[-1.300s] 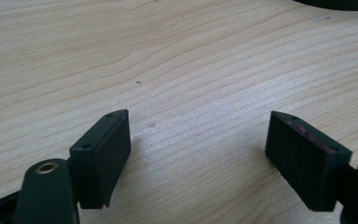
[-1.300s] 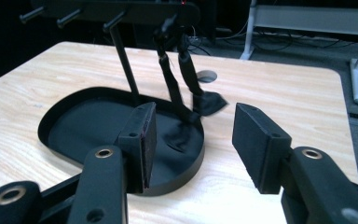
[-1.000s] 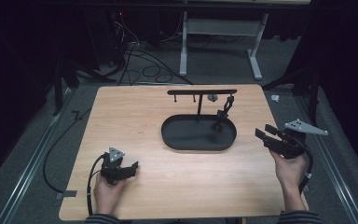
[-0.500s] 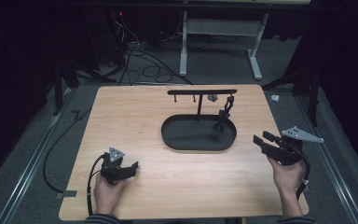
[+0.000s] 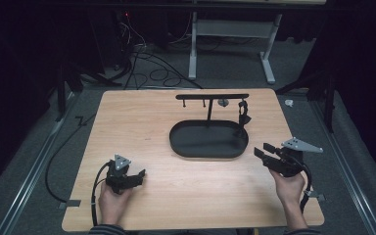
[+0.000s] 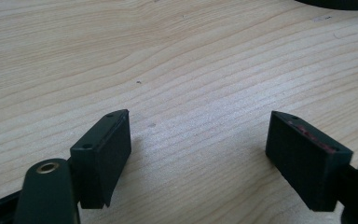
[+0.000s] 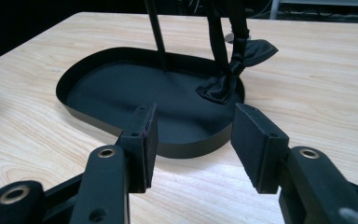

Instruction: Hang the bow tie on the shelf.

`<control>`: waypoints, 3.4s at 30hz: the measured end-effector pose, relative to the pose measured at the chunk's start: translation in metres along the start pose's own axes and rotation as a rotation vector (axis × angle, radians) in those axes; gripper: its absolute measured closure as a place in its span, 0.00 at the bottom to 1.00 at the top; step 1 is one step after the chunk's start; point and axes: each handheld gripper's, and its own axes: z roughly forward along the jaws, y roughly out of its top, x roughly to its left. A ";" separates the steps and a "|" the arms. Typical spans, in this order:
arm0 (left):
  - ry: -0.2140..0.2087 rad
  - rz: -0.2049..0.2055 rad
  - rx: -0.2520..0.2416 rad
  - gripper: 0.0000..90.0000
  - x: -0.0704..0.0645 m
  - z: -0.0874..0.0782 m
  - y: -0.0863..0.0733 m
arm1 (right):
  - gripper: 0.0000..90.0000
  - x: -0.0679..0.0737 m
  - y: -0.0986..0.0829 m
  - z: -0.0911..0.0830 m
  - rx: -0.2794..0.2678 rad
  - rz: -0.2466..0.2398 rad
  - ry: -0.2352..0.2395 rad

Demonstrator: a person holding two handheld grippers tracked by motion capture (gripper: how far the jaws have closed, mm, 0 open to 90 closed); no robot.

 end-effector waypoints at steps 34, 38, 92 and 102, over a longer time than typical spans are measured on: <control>0.000 0.000 0.000 0.25 0.000 0.000 0.000 | 0.58 0.012 -0.034 0.022 0.061 0.013 0.047; 0.000 0.000 0.000 0.25 0.000 0.000 0.000 | 0.58 0.013 -0.038 0.026 0.067 0.012 0.049; 0.000 0.000 0.000 0.25 0.000 0.000 0.000 | 0.58 0.037 -0.060 0.061 0.176 -0.054 0.043; 0.000 0.001 0.000 0.25 0.000 0.000 0.000 | 0.56 0.040 -0.063 0.065 0.204 -0.063 0.038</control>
